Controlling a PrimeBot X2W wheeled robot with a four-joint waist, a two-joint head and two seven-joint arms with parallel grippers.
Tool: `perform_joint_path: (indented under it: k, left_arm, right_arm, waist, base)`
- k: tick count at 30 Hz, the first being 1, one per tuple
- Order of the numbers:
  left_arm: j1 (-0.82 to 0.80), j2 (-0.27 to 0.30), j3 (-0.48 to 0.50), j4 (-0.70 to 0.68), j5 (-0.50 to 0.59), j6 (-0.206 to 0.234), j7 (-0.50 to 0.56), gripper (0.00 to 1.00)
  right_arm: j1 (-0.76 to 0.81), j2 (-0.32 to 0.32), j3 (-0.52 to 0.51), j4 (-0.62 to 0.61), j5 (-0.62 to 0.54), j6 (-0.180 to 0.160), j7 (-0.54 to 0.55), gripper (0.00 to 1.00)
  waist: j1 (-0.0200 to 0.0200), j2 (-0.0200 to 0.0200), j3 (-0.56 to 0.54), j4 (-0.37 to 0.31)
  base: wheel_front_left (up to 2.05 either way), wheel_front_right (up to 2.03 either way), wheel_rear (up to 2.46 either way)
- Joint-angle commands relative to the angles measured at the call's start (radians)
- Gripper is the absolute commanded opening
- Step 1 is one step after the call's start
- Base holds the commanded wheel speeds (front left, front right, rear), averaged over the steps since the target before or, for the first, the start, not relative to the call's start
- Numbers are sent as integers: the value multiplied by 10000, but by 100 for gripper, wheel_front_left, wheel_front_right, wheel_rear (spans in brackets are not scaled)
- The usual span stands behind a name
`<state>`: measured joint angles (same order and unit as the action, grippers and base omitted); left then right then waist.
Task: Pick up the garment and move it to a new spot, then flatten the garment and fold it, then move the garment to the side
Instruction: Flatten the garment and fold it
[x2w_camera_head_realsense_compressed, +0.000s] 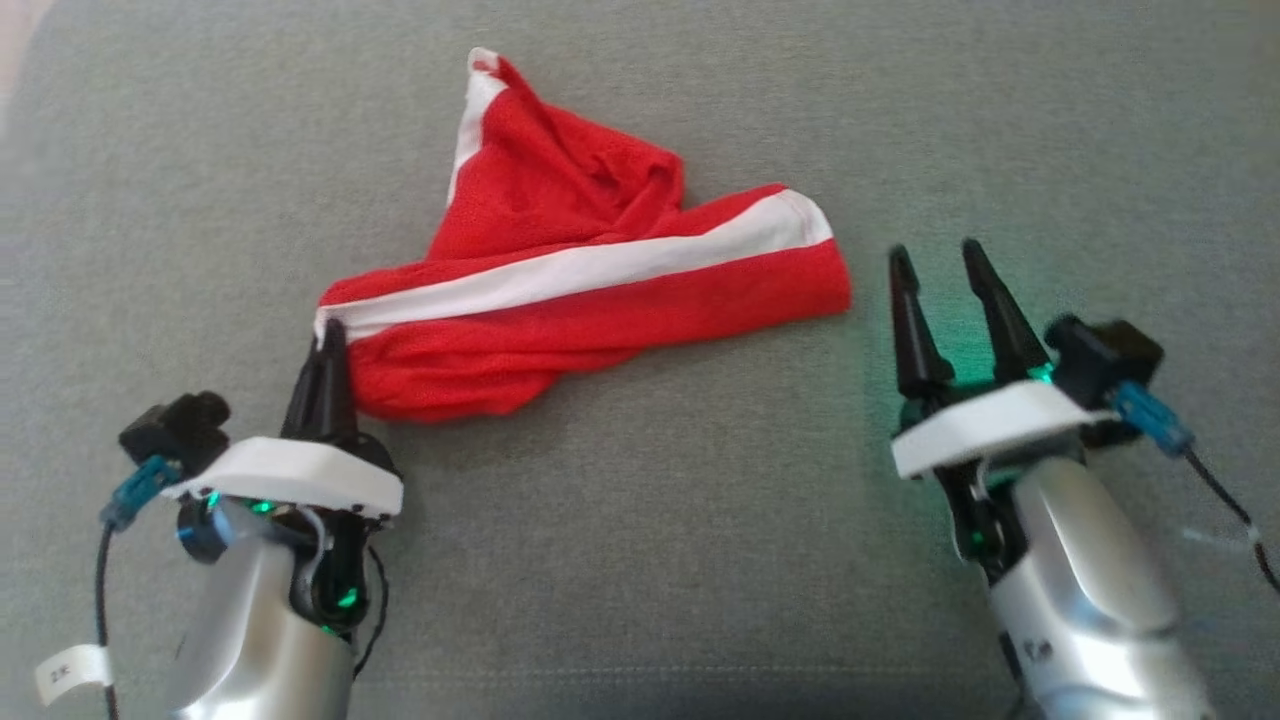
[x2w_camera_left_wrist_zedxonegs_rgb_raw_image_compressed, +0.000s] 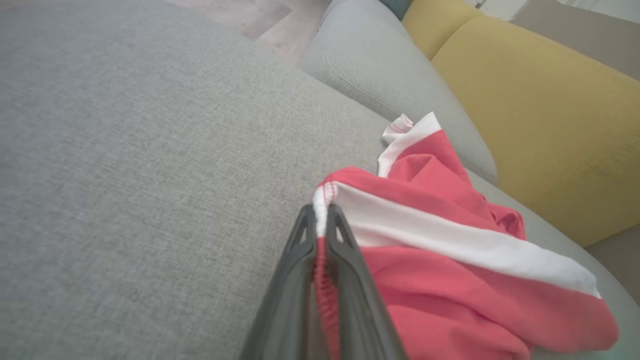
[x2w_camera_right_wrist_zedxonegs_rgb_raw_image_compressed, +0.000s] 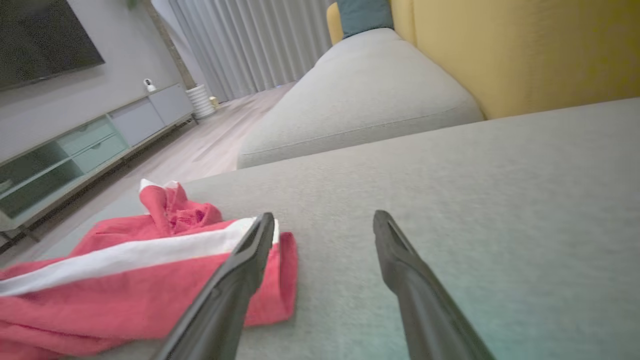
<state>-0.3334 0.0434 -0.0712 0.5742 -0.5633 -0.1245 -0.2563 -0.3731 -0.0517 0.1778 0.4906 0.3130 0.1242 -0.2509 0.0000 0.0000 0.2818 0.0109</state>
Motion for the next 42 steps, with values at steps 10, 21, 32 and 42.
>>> perform_joint_path:
  k: [10, 21, 32, 42]
  left_arm:
    - [-319, 126, -677, -486, -55, -61, -55, 0]
    - [-428, 94, -962, -515, -122, -61, -55, 0]
    - [-388, 89, -1010, -485, -149, -61, -55, 0]
    - [-380, 108, -1043, -390, -138, -61, -55, 0]
  right_arm:
    - [-2011, 15, 1413, 1905, 861, 65, -109, 100]
    - [-2777, 15, 1949, 3310, 1556, 65, -109, 100]
    - [-2821, 15, 2442, 3295, 1975, 65, -109, 73]
    - [-2853, 15, 2404, 3355, 1870, 65, -109, 0]
  waist:
    - [0, 0, 171, 783]
    - [0, 0, 302, 927]
    - [0, 0, 269, 830]
    - [0, 0, 215, 879]
  base:
    - [0, 0, 0]
    - [0, 0, 0]
    - [0, 0, 0]
    - [0, 0, 0]
